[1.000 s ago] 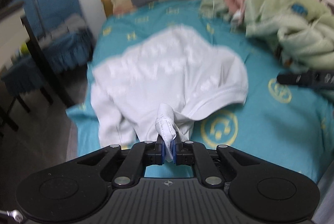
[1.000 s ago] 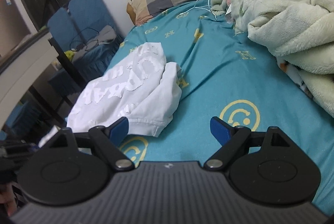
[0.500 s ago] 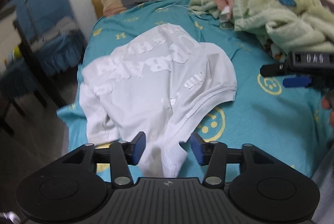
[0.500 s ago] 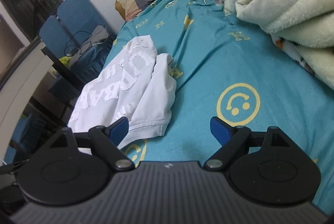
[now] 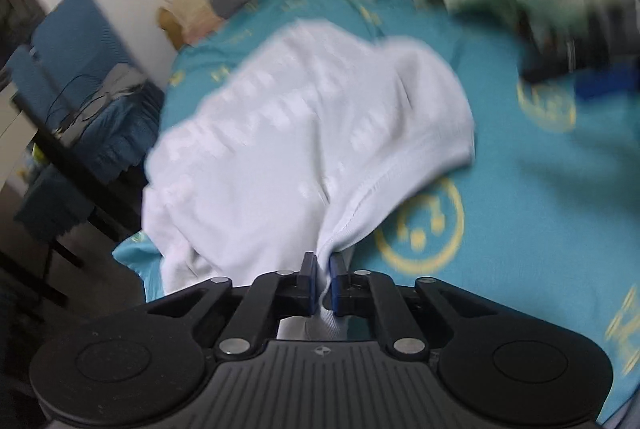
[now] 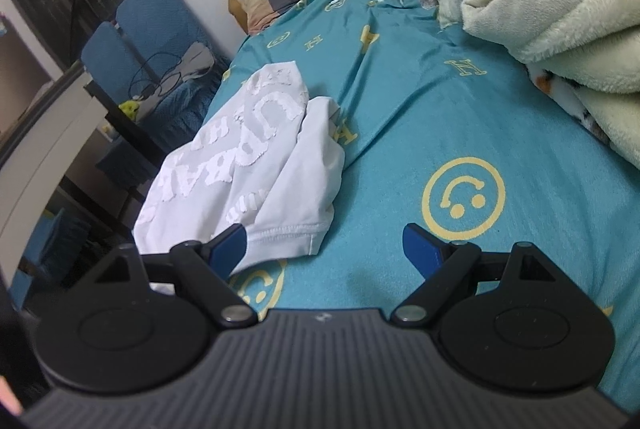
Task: Fold clothes
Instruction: 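Grasp the T-shirt hem with the right gripper while the left gripper holds the shirt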
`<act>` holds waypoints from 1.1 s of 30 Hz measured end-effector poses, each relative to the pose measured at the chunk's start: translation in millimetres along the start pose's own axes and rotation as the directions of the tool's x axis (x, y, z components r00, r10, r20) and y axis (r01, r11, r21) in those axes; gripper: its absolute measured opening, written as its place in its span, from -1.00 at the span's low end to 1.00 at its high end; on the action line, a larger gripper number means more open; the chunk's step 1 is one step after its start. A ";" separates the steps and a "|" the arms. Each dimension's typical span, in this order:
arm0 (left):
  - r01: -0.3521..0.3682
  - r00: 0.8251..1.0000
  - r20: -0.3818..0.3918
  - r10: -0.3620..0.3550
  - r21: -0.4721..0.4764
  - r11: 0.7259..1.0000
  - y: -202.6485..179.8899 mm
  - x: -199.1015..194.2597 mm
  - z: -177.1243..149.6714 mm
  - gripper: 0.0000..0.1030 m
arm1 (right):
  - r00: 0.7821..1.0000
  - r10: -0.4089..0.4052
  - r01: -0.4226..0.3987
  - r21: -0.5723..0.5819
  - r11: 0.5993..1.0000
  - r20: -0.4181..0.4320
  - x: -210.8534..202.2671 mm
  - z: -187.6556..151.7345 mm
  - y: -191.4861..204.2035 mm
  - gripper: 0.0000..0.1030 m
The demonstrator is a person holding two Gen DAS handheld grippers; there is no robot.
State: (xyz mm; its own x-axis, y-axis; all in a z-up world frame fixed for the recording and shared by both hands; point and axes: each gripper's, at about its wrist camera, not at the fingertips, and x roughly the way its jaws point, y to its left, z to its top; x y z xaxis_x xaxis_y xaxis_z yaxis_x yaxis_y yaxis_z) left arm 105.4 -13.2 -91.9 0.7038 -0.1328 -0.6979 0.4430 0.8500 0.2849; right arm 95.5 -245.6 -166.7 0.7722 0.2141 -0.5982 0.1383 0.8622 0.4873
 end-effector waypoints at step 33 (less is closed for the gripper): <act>0.098 0.985 0.168 -0.040 -0.354 0.930 41.6 -21.2 2.0 -0.88 | 0.944 -0.226 0.269 -0.159 0.950 0.241 35.0 -13.6 62.2 0.68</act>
State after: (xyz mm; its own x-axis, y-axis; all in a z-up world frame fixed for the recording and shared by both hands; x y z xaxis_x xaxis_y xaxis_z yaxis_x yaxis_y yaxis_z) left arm 110.0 23.9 -64.0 0.7685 -0.2506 -0.5887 0.2844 0.9580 -0.0366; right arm 122.7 -178.2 -165.9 0.8470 -0.1037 -0.5214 0.2401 0.9497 0.2011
